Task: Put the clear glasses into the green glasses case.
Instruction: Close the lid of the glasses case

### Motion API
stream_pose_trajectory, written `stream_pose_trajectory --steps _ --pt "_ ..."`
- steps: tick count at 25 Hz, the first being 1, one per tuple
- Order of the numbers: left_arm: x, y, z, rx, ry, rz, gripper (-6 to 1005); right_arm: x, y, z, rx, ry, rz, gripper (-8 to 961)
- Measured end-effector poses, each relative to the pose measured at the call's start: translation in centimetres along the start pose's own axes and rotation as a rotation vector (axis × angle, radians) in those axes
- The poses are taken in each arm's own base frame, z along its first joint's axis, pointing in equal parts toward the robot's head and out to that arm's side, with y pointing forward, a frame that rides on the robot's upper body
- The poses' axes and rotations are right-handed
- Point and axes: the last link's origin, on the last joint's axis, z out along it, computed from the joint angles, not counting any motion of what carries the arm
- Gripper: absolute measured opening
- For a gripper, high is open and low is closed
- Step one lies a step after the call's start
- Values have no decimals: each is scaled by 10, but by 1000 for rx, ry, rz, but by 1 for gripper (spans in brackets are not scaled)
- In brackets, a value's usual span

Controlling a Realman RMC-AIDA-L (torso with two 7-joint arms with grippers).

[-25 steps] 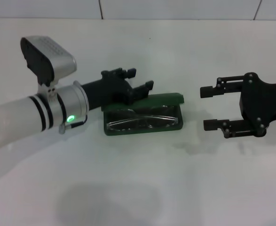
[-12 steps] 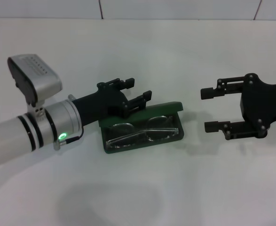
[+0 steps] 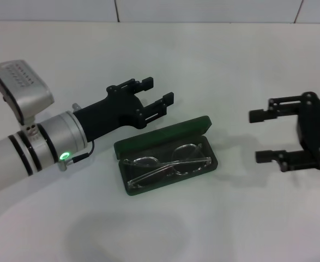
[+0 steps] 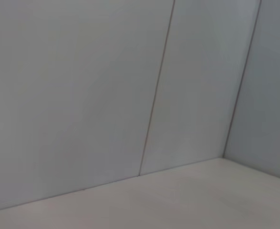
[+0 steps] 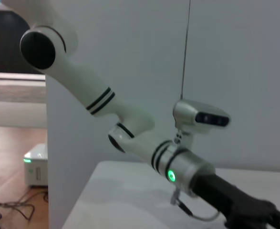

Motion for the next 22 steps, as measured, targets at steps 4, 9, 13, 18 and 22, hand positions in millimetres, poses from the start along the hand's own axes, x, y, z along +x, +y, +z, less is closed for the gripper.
stream_pose_trajectory --steps 4,9,13,18,22 --pt "-4 1 -7 -4 3 -11 664 2 4 -11 19 17 3 636" --pt "-13 1 -10 5 -40 -10 664 2 3 -12 20 20 2 636" --pt "-17 3 -10 -3 -62 -2 664 2 2 -11 17 21 -1 636" --pt "-22 8 -11 -22 -79 6 664 2 2 -11 18 26 -3 636" --pt "-33 14 -18 -29 -101 40 664 1 1 -11 20 30 -9 636"
